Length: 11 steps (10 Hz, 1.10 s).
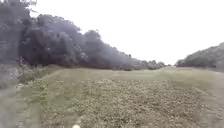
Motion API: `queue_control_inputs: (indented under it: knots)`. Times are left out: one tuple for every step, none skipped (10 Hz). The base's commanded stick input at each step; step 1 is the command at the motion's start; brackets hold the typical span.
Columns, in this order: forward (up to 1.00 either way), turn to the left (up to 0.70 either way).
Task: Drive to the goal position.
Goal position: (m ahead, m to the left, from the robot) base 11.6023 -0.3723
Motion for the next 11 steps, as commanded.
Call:
queue_control_inputs:
  knots:
    - [0.60, -0.15]
    - [0.60, -0.15]
    - [0.60, -0.15]
    - [0.60, -0.15]
    - [0.60, -0.15]
    - [0.60, -0.15]
    - [0.60, -0.15]
    - [0.60, -0.15]
    - [0.60, -0.15]
    - [0.60, -0.15]
    - [0.60, -0.15]
